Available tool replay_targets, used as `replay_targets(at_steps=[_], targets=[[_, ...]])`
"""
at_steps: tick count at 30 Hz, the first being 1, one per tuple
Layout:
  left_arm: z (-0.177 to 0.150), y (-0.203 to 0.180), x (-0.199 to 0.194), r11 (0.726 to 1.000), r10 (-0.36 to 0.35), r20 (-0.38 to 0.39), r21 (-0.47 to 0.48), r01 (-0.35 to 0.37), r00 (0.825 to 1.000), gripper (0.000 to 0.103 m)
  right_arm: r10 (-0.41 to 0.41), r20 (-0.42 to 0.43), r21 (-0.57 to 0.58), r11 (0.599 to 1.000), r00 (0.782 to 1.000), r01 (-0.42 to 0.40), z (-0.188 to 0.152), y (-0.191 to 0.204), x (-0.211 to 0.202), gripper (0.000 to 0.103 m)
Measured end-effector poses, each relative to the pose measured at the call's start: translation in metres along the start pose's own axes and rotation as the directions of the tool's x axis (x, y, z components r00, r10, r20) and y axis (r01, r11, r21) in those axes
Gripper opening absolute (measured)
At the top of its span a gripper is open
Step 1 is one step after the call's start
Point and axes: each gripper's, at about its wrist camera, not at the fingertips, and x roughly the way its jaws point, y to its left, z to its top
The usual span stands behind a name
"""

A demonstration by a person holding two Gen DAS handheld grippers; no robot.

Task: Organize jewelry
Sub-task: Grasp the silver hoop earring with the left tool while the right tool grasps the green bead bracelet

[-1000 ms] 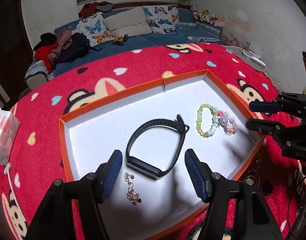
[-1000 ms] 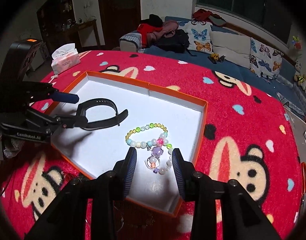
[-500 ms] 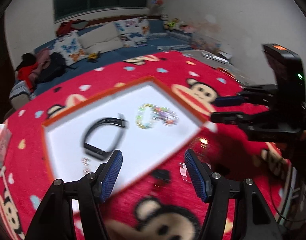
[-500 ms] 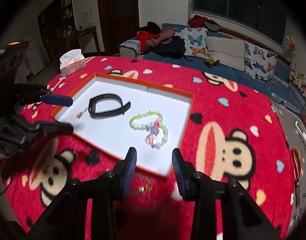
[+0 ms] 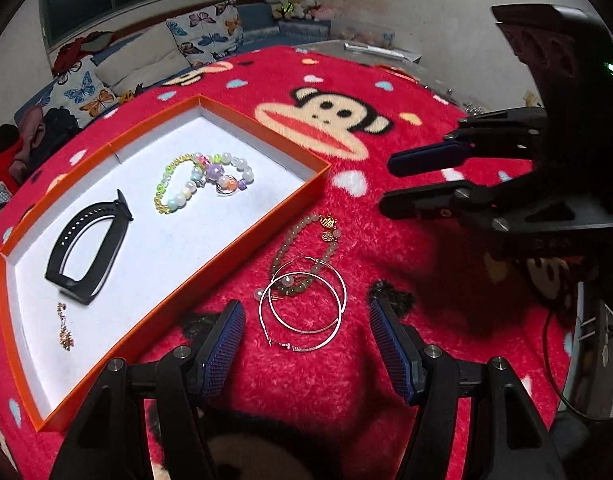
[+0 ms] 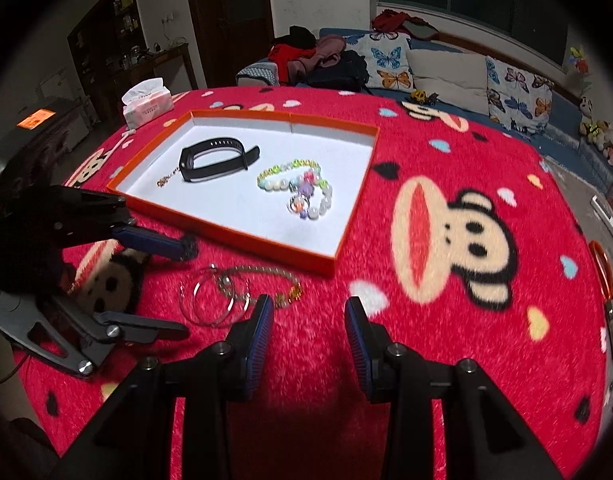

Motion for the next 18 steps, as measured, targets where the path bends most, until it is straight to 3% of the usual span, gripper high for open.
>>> replay_targets(at_steps=[11,18], targets=[[0.005,-0.004,0.020,0.998,0.042,-0.030,0.053,-0.040,0.999,0.068,0.029,-0.011,0.009,1.000,1.000,-0.029,-0.008,-0.003,0.006,0.041],[0.003,-0.008,0.026,0.994,0.068,-0.029,0.086,-0.065,0.997,0.059,0.033,-0.017,0.010,0.999,0.999,-0.033,-0.010,-0.002,0.009,0.041]])
